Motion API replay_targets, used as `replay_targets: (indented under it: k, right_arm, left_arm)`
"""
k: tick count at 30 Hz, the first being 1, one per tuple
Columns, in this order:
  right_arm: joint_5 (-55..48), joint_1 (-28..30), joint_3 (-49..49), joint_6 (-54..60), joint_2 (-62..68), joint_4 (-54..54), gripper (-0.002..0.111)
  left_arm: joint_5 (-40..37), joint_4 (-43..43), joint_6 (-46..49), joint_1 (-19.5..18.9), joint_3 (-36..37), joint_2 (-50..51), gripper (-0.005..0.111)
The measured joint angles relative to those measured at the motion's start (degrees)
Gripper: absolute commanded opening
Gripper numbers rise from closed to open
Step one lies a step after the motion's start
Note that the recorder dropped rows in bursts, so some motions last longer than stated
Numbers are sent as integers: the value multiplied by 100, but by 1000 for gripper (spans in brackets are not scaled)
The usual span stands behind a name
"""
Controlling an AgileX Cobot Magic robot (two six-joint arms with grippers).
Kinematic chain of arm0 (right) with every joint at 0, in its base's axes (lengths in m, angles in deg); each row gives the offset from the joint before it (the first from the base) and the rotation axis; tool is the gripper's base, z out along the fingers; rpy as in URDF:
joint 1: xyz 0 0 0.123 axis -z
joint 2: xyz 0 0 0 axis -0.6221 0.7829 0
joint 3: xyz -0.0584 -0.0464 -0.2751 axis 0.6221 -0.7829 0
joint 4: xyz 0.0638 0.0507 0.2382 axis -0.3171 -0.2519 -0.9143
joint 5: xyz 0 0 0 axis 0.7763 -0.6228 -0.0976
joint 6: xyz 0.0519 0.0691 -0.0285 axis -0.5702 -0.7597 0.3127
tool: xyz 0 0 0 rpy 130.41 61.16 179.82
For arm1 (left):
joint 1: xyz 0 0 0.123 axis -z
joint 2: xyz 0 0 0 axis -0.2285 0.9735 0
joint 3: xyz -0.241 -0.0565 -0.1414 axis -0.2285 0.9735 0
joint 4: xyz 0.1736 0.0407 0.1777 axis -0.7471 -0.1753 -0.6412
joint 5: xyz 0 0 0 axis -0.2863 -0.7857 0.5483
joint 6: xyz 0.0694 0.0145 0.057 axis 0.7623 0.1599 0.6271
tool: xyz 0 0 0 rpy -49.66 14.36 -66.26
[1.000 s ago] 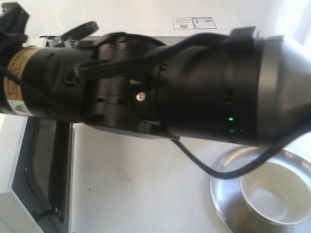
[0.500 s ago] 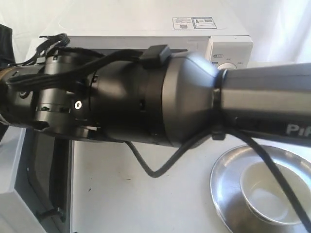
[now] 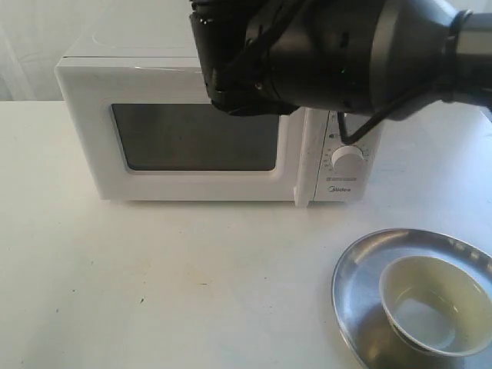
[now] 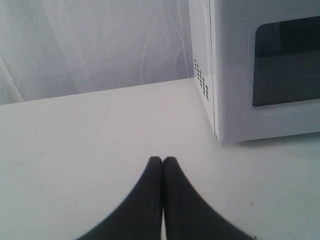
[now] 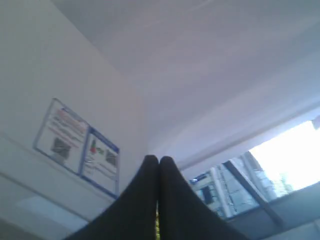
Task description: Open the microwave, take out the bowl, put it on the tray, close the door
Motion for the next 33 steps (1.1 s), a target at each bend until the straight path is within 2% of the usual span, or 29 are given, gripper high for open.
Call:
replay_targets:
  k: [3,6,8,12,16,18,24,27,29,33]
  right_arm:
    - [1042,-175,-218,-94,-364,-738,0]
    - [3550,-495,-1142,-503,-1424,-1087,0]
    - [4541,-581,-1684,-678,-1998,-1112,0]
    - [5642,-606,-2806,-1058,-3125,-1120,0]
    - [6092,-606,-4360,-1750,-4550,-1148,0]
    - [6516,-606,-4822,-2248,-5088,-1161,0]
    - [7158,-606,-5101,-2442,-5918,-1240,0]
    - [6533,-606,-5138,-2340,-6194,-1244,0]
    - [5651,-620,-5319,-2443,-6233,-1254,0]
    - [5265,-8,-5896,-2549,-6473,-1158,0]
  left_arm:
    - [0,0,0,0,0,0,0]
    - [0,0,0,0,0,0,0]
    - [0,0,0,0,0,0,0]
    - [0,0,0,0,0,0,0]
    - [0,0,0,0,0,0,0]
    - [0,0,0,0,0,0,0]
    - [0,0,0,0,0,0,0]
    - [0,0,0,0,0,0,0]
    - [0,0,0,0,0,0,0]
    - [0,0,0,0,0,0,0]
